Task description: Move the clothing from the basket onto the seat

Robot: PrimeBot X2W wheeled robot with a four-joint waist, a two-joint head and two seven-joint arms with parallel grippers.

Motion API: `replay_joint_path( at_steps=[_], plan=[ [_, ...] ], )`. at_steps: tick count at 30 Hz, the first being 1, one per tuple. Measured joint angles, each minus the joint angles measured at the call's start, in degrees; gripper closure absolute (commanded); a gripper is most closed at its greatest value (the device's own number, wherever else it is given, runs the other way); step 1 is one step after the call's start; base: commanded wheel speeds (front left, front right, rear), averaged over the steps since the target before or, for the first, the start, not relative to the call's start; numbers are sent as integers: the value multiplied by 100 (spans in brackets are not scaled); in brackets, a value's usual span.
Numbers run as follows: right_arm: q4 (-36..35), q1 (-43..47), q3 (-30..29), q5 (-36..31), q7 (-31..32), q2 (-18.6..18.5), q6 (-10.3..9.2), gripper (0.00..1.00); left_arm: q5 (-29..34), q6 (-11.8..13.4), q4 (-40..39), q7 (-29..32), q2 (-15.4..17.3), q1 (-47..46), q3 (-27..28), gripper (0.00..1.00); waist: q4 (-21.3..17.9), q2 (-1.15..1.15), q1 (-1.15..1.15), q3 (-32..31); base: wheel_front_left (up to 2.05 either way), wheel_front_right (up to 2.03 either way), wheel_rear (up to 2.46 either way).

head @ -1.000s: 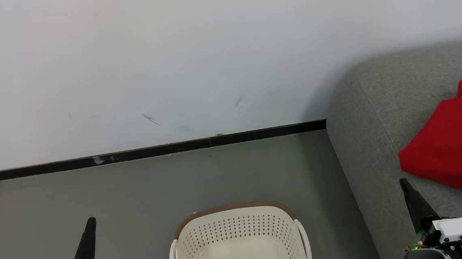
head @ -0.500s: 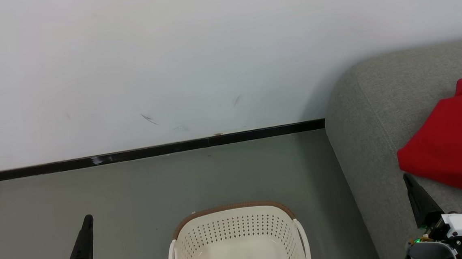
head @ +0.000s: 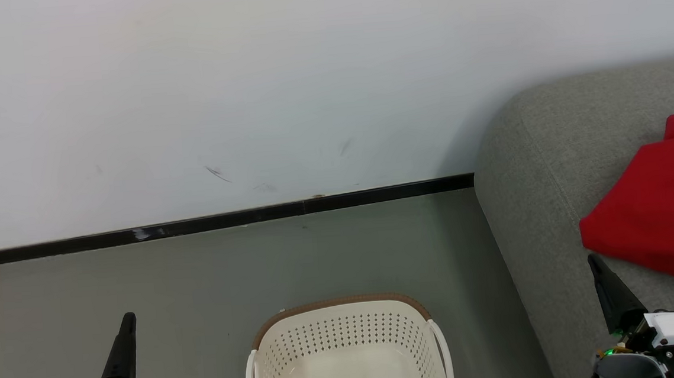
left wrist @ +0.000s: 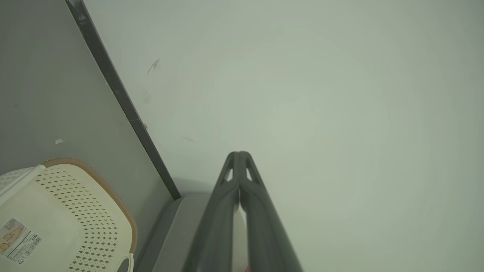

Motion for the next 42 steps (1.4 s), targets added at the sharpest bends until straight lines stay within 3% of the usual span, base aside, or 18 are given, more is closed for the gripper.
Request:
replay_joint_path(
  at_steps=[42],
  plan=[
    [12,-3,-48,-1,40,5,0,100,-2,0,-23,-1,0,0,-10,100,-1,0,-1,1,0,0,0]
  ],
)
